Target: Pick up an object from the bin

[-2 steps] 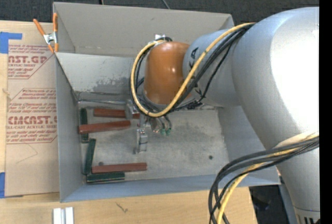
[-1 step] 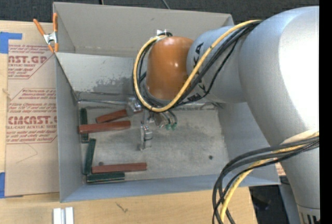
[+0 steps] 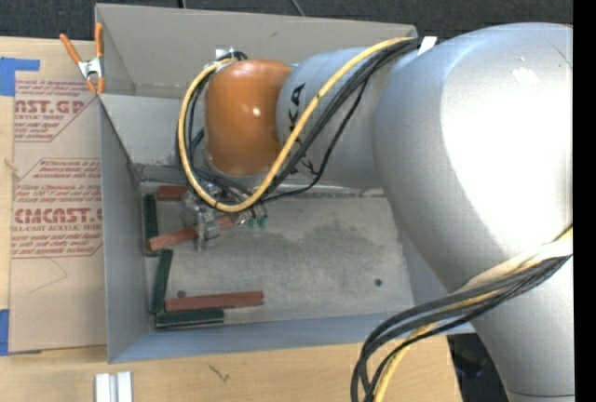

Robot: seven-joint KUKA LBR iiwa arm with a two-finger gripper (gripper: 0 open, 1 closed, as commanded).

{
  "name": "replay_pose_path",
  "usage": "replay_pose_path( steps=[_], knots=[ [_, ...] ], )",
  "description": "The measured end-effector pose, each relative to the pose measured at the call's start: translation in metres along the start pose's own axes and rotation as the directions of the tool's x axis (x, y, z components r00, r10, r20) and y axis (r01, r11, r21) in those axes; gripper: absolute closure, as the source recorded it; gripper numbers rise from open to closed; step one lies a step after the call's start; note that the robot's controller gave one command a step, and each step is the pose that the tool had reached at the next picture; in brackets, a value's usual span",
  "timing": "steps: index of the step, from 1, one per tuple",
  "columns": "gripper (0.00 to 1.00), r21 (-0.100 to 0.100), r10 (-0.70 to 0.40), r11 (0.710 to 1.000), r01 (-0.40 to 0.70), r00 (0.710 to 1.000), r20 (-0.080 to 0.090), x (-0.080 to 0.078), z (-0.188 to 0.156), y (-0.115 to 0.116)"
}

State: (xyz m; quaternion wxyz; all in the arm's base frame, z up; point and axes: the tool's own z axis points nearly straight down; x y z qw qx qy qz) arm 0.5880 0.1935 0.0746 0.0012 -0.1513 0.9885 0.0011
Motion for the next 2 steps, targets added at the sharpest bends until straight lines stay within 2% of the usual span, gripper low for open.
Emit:
replay_pose_path(
  steps=[1,2],
  knots=[
    [1.0,0.0,0.0,1.0,0.0,1.0,0.0,0.0,0.0,0.0],
    [1.0,0.0,0.11,0.994,-0.11,0.994,0.003,0.027,-0.159,0.003]
  ],
)
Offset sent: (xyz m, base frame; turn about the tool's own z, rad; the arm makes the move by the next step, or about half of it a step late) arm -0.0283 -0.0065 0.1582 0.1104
